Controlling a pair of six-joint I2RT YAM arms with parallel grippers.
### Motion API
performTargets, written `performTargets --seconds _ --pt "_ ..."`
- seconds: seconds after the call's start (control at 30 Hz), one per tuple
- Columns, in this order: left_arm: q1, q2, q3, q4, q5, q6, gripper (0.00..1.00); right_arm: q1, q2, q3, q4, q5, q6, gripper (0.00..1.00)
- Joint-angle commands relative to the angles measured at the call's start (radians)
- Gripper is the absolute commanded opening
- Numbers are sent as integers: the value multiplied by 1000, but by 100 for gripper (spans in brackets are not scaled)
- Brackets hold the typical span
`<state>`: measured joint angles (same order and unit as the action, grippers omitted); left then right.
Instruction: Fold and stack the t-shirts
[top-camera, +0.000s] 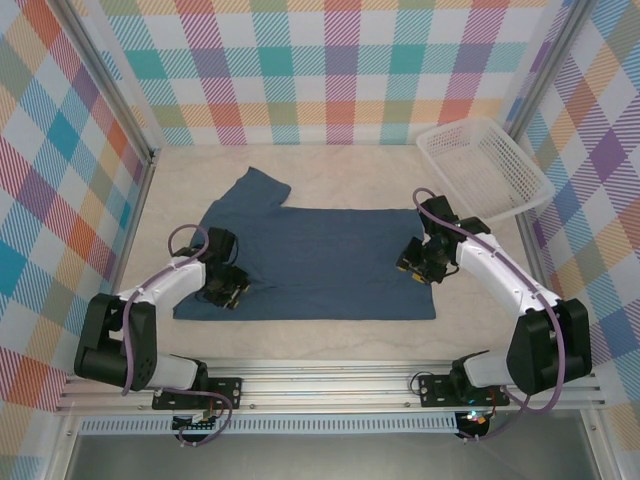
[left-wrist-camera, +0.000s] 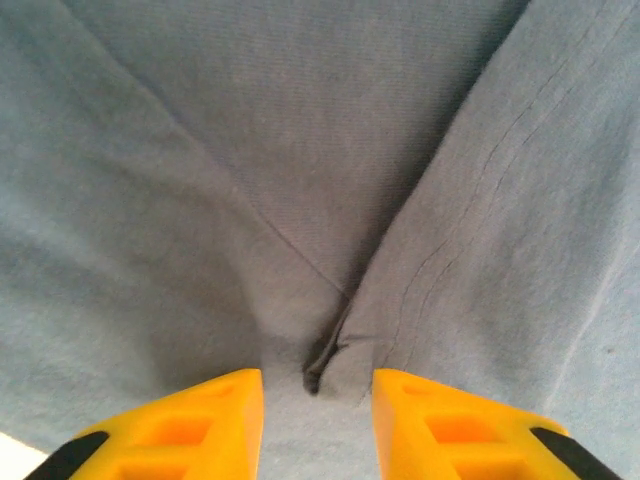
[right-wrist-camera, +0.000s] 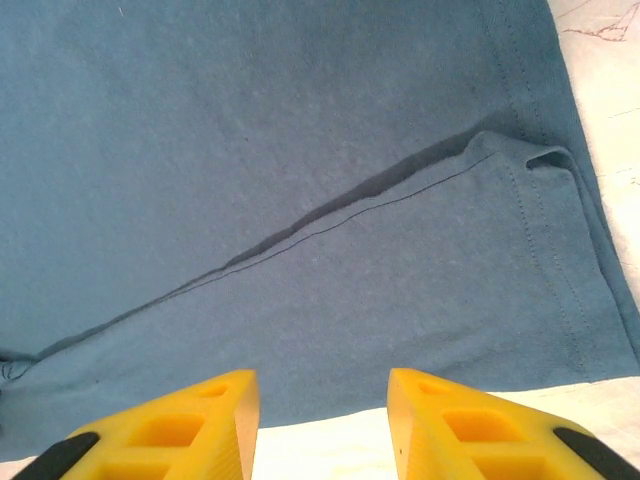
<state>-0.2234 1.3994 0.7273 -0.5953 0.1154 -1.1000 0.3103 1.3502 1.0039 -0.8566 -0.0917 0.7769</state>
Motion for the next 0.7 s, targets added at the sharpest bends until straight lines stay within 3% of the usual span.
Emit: performTargets --seconds 0.0,0.33,0.67 --pt "-21 25 0 24 6 -11 28 7 -19 -13 -3 -19 -7 39" --pt "-46 52 64 19 -49 16 1 7 -21 -16 -3 -20 -5 38" --pt "-105 126 233 -79 -118 131 0 7 -20 -16 1 -23 -4 38"
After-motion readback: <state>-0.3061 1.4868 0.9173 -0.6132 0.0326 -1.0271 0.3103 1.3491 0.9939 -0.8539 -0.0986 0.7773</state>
